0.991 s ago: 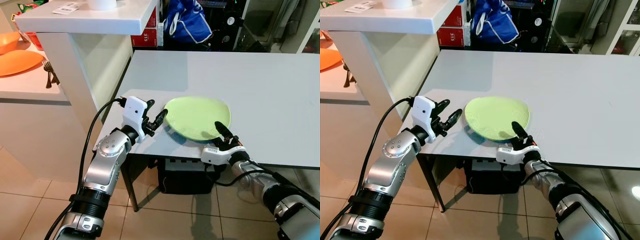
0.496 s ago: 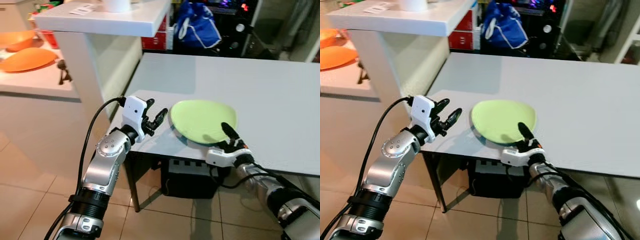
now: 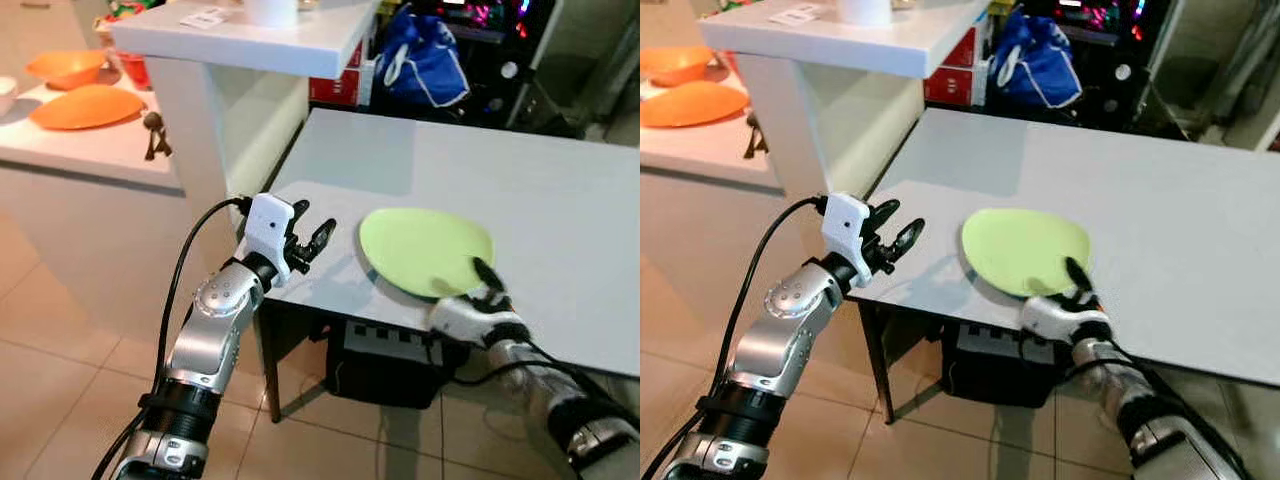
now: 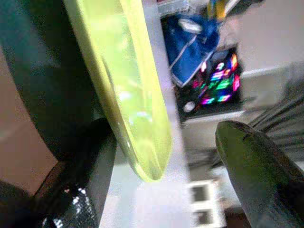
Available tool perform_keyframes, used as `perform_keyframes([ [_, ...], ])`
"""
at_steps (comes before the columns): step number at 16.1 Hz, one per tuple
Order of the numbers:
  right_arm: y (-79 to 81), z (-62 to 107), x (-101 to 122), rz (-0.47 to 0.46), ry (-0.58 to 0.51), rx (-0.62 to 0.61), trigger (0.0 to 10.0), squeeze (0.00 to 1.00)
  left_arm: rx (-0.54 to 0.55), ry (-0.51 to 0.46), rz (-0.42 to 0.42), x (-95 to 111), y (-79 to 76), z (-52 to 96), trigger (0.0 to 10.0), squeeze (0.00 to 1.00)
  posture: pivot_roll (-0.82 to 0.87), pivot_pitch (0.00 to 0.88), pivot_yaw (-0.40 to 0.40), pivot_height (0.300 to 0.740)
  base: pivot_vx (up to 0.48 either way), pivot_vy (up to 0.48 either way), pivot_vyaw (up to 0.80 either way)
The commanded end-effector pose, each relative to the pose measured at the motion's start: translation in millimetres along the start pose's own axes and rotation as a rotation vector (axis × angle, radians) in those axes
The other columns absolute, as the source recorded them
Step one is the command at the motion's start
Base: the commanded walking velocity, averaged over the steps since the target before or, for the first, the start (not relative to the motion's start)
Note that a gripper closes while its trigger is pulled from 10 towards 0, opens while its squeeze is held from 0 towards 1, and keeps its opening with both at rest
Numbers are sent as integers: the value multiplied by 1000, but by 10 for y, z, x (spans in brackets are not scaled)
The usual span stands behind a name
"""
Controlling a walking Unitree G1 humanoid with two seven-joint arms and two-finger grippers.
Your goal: Setting the table
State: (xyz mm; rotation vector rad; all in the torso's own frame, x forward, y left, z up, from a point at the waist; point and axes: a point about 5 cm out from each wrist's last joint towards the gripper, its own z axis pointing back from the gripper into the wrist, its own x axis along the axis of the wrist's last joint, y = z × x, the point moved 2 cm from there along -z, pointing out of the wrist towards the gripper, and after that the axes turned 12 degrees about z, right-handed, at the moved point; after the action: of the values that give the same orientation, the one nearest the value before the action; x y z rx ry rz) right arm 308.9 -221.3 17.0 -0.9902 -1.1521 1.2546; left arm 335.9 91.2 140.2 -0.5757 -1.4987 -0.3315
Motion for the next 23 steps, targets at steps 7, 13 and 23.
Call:
perform_keyframes([
  [7,1153,1044,-416,-583,383,591,10000,0,21,-11,23,-34,-51,-2,10000,0,-52,68,21,740,0,0,0],
  [13,840,958,-685,-906,356,455,10000,0,35,-13,33,-35,-9,-72,10000,0,-85,4,22,740,0,0,0],
  [23,-354,508,172,-1140,-199,362,10000,0,89,45,101,-174,98,-182,10000,0,-88,0,49,740,0,0,0],
])
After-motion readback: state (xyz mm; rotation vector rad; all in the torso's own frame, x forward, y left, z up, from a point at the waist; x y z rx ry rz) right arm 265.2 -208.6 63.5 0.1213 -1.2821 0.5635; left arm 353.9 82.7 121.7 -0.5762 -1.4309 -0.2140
